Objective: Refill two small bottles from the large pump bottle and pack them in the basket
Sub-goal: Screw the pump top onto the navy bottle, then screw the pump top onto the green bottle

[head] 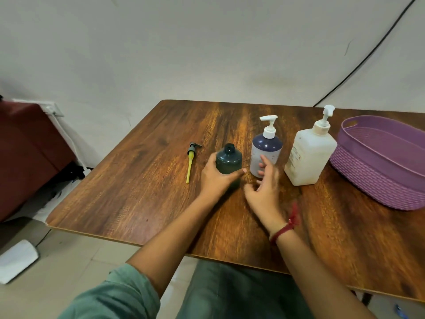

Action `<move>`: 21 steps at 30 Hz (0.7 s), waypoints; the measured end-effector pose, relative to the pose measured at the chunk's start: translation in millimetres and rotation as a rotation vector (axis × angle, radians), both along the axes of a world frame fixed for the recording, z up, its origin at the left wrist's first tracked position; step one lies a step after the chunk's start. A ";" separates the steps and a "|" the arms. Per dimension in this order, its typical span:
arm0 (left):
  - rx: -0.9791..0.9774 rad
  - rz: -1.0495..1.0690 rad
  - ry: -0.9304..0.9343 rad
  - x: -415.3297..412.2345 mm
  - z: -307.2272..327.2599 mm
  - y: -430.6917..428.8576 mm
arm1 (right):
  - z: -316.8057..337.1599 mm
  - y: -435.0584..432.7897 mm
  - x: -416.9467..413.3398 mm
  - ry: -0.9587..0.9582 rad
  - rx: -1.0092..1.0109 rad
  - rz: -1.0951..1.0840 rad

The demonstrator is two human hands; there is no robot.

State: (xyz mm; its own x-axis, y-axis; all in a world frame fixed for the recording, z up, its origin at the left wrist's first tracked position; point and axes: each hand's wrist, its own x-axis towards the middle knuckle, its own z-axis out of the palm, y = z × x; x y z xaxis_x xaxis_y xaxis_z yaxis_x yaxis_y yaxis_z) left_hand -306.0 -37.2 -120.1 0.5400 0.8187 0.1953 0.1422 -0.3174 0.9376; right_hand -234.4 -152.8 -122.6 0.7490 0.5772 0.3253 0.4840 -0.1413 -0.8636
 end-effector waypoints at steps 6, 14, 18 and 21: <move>-0.077 -0.142 -0.046 -5.2 -0.2 -10.9 | -10.5 15.6 3.7 0.070 -0.035 0.275; 0.178 -0.026 0.004 -33.2 15.9 10.7 | -21.3 17.9 9.1 0.116 0.049 0.296; 0.193 0.297 0.348 -19.2 12.5 68.3 | -23.0 17.9 9.6 0.135 0.038 0.280; 0.162 0.342 0.593 -5.7 16.1 95.8 | -25.3 18.8 10.6 0.121 0.053 0.284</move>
State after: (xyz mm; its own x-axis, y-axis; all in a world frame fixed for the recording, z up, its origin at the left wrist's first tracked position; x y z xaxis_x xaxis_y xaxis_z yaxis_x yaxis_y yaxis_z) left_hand -311.7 58.6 -104.0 0.3104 0.9471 0.0817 0.7316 -0.2928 0.6157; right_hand -223.8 -133.9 -147.9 0.5955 0.7535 0.2784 0.3908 0.0311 -0.9200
